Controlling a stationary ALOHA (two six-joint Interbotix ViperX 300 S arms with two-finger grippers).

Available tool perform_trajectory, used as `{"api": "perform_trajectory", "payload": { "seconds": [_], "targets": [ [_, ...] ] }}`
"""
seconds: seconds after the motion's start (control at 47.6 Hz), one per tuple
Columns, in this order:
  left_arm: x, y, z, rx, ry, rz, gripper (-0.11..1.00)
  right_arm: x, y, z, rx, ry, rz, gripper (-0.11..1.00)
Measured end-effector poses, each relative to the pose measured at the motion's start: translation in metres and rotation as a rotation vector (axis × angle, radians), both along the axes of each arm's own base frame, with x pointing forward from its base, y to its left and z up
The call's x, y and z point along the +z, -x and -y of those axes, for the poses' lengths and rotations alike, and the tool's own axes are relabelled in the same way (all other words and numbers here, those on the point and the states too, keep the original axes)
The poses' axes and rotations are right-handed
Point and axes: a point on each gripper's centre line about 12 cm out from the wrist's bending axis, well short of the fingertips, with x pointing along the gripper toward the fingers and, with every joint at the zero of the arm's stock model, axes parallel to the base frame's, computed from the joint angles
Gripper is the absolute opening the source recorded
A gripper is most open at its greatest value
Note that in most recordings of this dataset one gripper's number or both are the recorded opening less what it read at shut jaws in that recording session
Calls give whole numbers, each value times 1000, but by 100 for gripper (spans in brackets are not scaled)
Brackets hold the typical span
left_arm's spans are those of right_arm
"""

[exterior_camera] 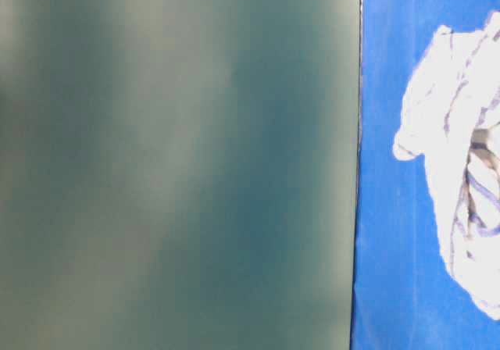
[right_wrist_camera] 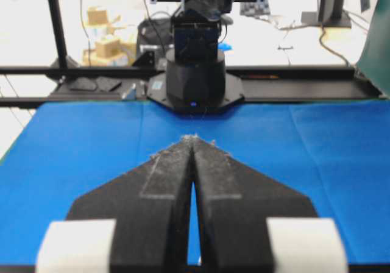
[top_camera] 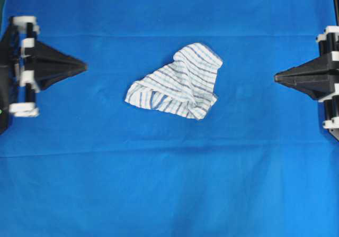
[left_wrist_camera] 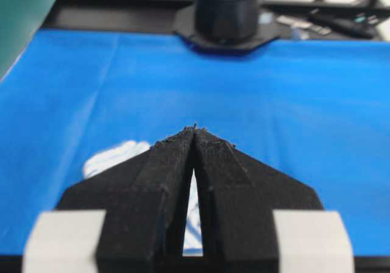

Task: Hand over the towel.
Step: 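Move the left gripper toward the left edge of the striped towel, then grasp the towel's left edge with the left gripper and lift it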

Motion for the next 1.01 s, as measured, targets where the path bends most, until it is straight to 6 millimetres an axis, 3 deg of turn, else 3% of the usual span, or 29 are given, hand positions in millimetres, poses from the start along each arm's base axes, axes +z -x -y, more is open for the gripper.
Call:
{"api": "perform_trajectory", "payload": {
  "seconds": [0.231, 0.336, 0.609, 0.777, 0.903, 1.008],
  "targets": [
    [-26, -42, -14, 37, 31, -146, 71, -5, -4, 0, -1, -3, -25, 0],
    [-47, -63, -24, 65, 49, -266, 91, -7, -5, 0, -1, -2, -32, 0],
    [-123, -112, -44, 98, 90, -567, 93, -14, -10, 1, -2, -4, -74, 0],
    [-174, -124, -50, 108, 109, -681, 93, -20, -13, 1, -3, -2, -100, 0],
    [-198, -129, -52, 114, 119, -713, 93, -23, -14, 4, -17, -3, -118, 0],
    [-199, -134, -53, 113, 112, -703, 92, -25, -15, 7, -33, -6, -130, 0]
  ]
}}
